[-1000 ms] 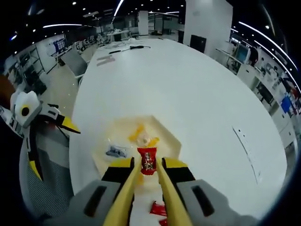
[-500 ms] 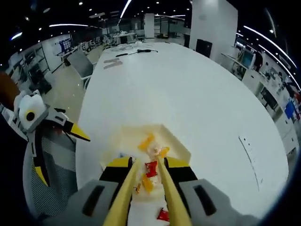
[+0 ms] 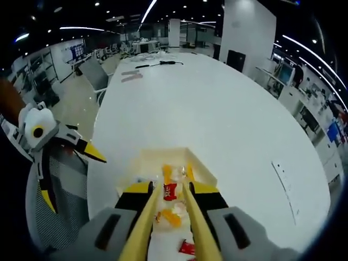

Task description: Place the target food into the container with the food tongs after gripping and lifting it, then release it inside without dropping or visibly crushing the food.

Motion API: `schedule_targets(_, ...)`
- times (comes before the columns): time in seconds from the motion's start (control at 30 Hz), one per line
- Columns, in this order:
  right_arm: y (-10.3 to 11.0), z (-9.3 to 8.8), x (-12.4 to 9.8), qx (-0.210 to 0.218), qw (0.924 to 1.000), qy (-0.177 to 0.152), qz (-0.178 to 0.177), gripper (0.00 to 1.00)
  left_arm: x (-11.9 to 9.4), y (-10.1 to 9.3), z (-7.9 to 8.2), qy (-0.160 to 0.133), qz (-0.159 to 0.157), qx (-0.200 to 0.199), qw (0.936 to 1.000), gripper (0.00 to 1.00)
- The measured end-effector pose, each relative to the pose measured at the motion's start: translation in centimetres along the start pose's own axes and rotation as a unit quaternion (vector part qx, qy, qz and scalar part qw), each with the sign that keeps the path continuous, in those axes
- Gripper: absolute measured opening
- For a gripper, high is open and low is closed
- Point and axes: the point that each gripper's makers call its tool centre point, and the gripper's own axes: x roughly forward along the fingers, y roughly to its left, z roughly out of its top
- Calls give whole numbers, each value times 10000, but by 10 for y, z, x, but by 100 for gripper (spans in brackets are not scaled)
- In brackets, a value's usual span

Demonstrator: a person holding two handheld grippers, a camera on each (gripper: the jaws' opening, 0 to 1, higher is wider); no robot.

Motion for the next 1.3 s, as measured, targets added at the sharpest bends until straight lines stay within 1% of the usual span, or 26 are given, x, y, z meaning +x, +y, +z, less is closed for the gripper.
schedule_targets(0.1,-1,-2,-4,-35,10000,-27,-19,26,0,-2,1,-16,-35,25,10000,99)
schedule_targets(0.27,-5,-8,-11,-67,9999,-38,-82,26,-1,1,1,-28,44,10,10000,99)
schedule_targets(0.4,-8,-6,-19,-33,9998,-104,-143,27,0,-2,-1,23,-28,29,10000,99)
schedule_targets(0.5,-11,-6,-26,-13,9996,-155,-215,27,0,-2,0,3,-43,28,10000,99)
schedule_targets(0.8,-22,-19,-43,23,9992,-122,-391,27,0,-1,-1,11,-19,66,10000,99)
schedule_targets(1.03,-27,-25,-54,-22,9989,-137,-440,27,0,-1,0,-5,-17,23,10000,99)
schedule_targets(1.2,-34,-27,-62,-48,9982,-175,-577,27,-1,0,1,-25,20,51,10000,99)
schedule_targets(1.3,-37,-28,-66,-43,9978,-207,-621,27,0,-1,0,-19,-28,76,10000,99)
